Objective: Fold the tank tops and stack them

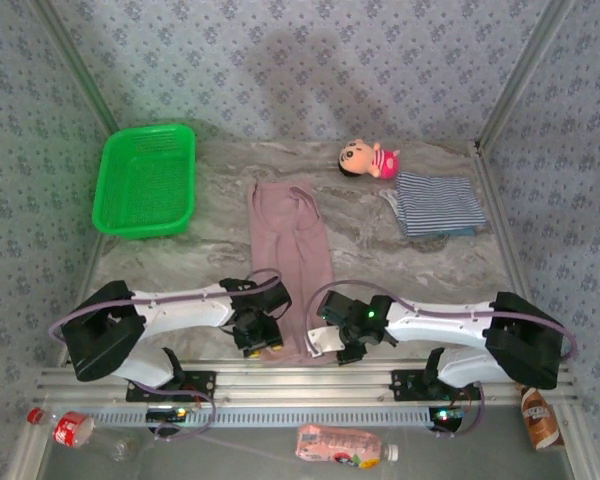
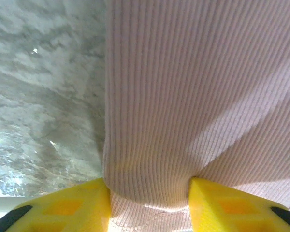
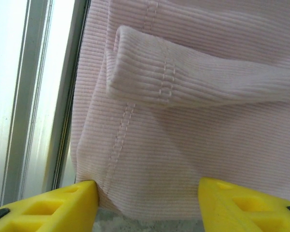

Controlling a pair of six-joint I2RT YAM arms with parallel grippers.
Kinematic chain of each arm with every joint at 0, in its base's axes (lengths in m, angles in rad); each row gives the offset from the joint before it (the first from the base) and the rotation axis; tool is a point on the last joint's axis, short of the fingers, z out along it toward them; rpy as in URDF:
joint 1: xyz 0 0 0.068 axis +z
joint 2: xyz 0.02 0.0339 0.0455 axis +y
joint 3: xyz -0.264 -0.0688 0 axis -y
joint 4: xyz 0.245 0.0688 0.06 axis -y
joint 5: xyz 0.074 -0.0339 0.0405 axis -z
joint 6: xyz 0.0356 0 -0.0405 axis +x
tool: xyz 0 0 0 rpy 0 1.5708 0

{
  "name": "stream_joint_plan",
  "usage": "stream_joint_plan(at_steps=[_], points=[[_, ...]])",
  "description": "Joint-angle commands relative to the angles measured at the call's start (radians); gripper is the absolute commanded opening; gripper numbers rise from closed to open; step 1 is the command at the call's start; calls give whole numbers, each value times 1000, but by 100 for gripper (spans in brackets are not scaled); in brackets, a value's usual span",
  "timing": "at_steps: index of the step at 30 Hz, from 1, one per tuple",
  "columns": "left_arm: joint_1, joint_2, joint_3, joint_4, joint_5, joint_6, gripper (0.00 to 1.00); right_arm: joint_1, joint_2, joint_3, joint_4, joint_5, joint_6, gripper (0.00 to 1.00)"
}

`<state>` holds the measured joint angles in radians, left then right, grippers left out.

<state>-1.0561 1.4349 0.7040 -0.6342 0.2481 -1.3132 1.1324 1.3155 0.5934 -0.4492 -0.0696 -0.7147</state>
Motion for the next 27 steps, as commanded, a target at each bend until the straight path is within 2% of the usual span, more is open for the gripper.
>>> stream_joint_plan(at_steps=[1, 4, 9, 14, 21, 27], points=[[-18, 13, -6, -15, 25, -24, 40, 10, 40, -5, 41, 15, 9, 56], [-18, 22, -7, -1, 22, -24, 33, 11, 63, -1, 43, 28, 7, 49], [-13, 20, 29, -72, 0, 6, 18, 16, 48, 5, 34, 18, 23, 27], [-1, 2, 57, -117, 0, 19, 7, 15, 17, 27, 8, 11, 27, 13], [79, -75, 133, -232, 1, 73, 5, -40, -47, 90, -68, -90, 72, 11], [223, -38, 266, -321, 37, 248, 5, -170, -28, 180, -94, -211, 72, 10]])
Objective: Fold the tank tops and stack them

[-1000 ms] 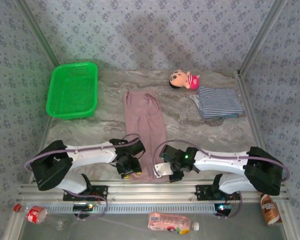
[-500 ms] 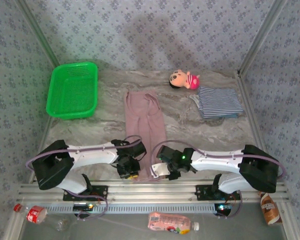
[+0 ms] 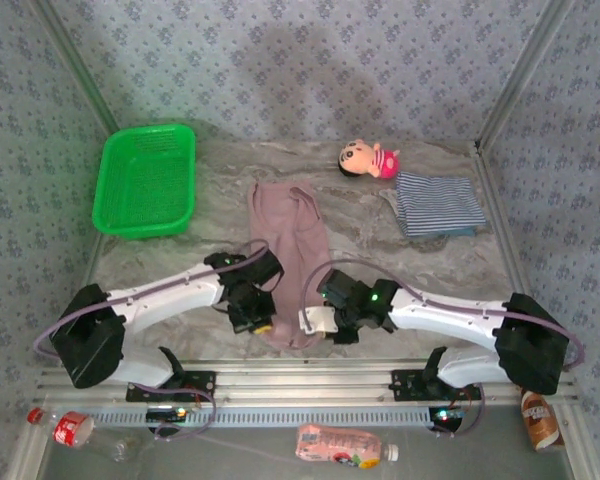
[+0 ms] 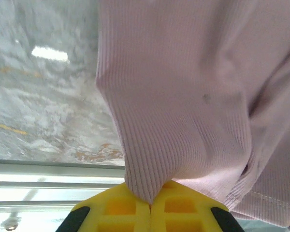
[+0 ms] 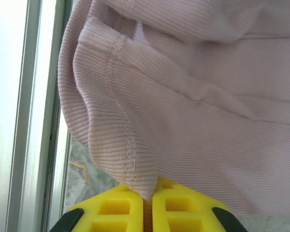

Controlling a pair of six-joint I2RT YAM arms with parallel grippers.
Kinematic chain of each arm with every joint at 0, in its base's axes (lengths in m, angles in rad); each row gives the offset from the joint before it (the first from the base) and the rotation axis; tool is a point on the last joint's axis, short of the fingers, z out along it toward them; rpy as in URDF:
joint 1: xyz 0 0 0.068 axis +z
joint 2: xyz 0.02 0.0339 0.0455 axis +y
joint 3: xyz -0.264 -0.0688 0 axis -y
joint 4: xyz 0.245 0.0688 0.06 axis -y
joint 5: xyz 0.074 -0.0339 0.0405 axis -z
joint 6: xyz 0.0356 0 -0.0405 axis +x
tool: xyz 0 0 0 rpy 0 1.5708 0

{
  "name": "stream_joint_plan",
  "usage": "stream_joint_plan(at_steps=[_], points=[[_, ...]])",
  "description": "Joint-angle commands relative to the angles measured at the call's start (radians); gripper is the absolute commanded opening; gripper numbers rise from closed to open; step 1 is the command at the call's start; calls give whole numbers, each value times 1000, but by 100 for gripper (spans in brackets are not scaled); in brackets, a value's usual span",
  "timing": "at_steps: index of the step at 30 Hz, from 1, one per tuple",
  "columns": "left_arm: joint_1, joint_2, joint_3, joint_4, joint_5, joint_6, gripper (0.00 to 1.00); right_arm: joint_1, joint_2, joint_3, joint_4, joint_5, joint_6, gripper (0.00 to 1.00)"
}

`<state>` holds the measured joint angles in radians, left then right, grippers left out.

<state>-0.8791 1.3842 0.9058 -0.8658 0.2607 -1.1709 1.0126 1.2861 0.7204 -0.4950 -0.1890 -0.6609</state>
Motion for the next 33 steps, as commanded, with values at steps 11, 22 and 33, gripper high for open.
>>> stream_joint_plan(at_steps=[11, 22, 33], points=[[320, 194, 343, -166, 77, 416, 5, -319, 209, 329, -129, -254, -61, 10], [477, 375, 535, -175, 94, 556, 6, -429, 438, 568, -164, -285, -142, 10], [546, 567, 668, -152, 104, 622, 11, -468, 614, 671, -123, -249, -145, 12]])
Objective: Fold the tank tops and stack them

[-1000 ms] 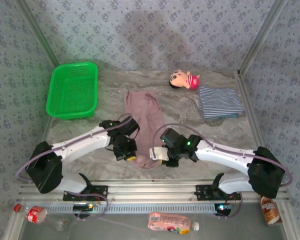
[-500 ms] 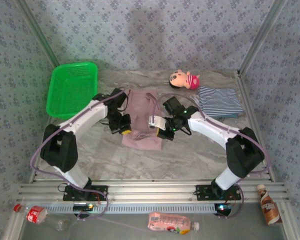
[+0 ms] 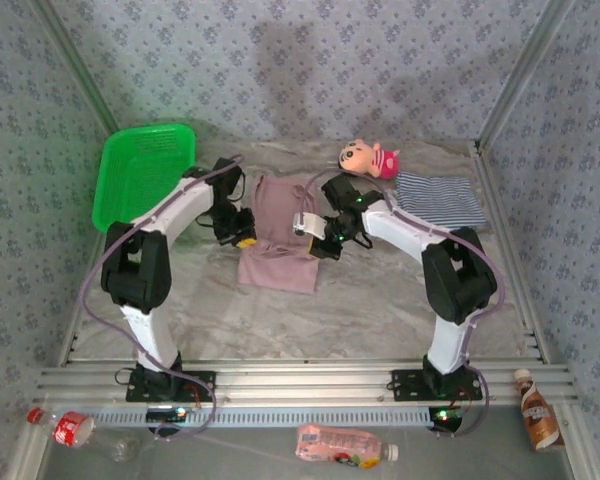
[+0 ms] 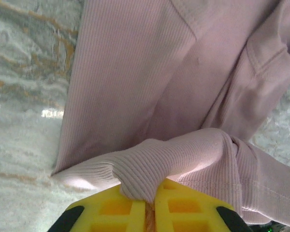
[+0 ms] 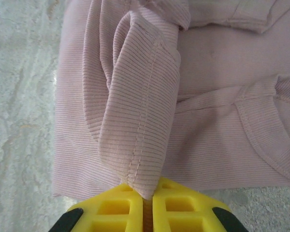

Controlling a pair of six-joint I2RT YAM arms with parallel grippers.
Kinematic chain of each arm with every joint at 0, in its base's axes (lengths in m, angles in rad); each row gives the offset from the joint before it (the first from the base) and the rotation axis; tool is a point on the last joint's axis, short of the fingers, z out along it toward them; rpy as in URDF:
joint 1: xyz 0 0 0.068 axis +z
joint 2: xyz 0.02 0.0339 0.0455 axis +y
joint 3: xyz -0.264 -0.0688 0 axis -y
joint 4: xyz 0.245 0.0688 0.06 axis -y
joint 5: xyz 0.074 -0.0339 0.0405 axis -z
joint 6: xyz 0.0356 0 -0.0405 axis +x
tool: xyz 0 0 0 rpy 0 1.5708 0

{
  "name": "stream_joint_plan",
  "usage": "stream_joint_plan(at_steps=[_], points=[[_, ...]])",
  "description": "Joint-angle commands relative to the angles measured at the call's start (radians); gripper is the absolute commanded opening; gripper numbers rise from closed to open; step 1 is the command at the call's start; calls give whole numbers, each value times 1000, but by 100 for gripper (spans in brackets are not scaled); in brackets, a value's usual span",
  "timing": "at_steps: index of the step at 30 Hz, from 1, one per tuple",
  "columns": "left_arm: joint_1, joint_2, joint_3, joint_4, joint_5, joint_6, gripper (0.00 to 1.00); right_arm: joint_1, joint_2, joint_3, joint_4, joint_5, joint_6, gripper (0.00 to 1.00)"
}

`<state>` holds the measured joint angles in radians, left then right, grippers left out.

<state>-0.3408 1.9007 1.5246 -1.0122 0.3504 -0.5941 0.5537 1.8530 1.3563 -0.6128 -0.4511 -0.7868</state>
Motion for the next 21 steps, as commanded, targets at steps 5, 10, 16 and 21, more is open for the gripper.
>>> stream_joint_plan(at_steps=[5, 10, 16, 21], points=[[41, 119, 97, 29, 1, 41, 12, -31, 122, 81, 64, 37, 13, 14], [54, 194, 162, 31, -1, 53, 14, -42, 171, 112, 133, 64, 49, 19], [72, 239, 236, 24, -45, 56, 22, -54, 206, 120, 269, 167, 123, 27], [83, 224, 303, -12, -132, 74, 38, -52, 209, 133, 329, 304, 161, 31]])
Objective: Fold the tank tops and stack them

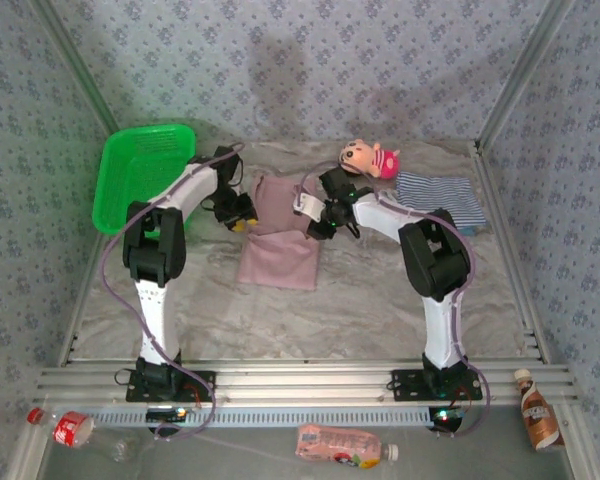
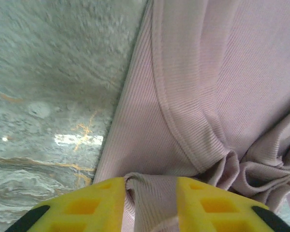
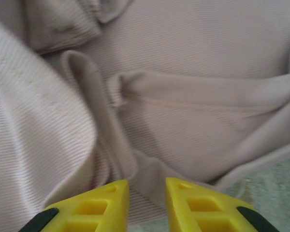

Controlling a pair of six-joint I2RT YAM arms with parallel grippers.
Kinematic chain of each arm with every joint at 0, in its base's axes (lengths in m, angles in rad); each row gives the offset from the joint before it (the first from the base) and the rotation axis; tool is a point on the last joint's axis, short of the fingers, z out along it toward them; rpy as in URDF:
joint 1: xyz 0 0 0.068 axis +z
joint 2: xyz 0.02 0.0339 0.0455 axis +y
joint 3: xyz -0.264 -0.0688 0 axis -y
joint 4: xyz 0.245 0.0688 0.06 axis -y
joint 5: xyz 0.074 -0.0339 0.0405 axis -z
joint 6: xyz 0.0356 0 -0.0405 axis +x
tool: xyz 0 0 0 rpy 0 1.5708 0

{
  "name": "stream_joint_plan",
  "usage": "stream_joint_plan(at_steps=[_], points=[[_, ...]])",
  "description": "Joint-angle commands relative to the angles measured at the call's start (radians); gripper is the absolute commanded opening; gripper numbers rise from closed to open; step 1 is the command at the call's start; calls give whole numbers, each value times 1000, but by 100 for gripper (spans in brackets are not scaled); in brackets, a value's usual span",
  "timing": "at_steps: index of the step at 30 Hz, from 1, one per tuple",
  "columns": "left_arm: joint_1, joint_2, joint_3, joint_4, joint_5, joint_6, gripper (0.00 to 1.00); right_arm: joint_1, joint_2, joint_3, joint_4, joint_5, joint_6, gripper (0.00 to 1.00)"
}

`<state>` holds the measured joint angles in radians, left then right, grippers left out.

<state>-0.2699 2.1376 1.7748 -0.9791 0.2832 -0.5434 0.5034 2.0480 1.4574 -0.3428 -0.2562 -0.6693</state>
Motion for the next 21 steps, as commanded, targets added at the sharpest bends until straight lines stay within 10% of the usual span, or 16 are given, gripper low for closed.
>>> stream_joint_plan(at_steps=[1, 17, 21], points=[[18, -23, 52, -47, -75, 23, 40, -2, 9, 29, 64, 130, 41, 32], [-87, -197, -205, -9, 84, 2, 36, 28, -250, -248, 133, -57, 67, 42], [-100, -117, -181, 61, 128, -2, 33, 73, -172, -244, 166, 80, 1, 44]])
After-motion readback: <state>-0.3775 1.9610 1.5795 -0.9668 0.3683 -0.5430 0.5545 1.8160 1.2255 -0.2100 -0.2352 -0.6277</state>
